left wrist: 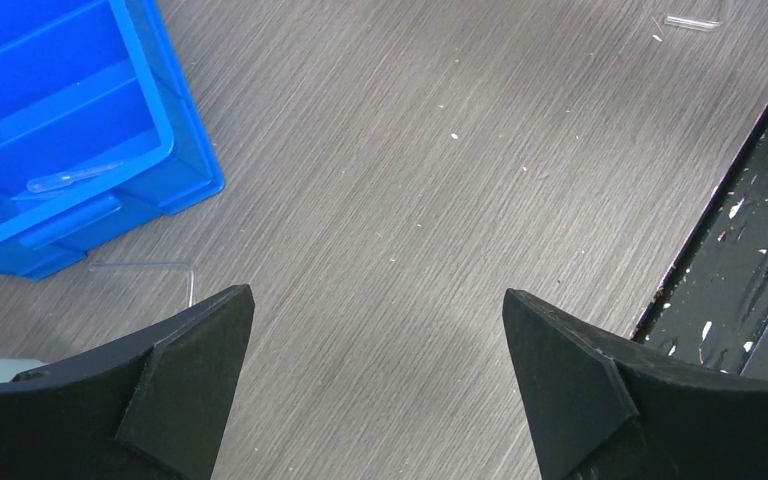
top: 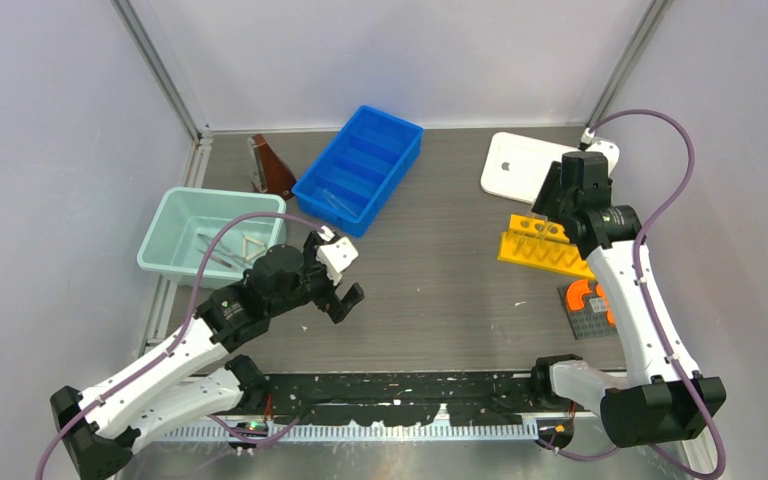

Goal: Organize the chemistry lab equipment

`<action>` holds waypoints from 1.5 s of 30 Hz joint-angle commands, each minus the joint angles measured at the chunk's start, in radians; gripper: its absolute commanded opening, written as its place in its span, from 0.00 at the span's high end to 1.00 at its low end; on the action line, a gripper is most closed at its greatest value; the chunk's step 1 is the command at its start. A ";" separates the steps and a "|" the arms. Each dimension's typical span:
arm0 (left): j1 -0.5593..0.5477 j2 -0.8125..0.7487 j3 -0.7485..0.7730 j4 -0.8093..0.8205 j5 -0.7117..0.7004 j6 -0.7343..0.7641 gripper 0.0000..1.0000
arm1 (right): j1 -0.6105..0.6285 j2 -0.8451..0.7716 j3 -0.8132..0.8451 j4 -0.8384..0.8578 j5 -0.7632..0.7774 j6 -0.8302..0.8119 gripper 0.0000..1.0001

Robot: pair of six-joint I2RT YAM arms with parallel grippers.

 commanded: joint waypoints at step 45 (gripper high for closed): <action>-0.006 -0.008 -0.002 0.005 -0.001 0.046 0.00 | -0.029 0.003 0.046 -0.080 -0.020 0.085 0.20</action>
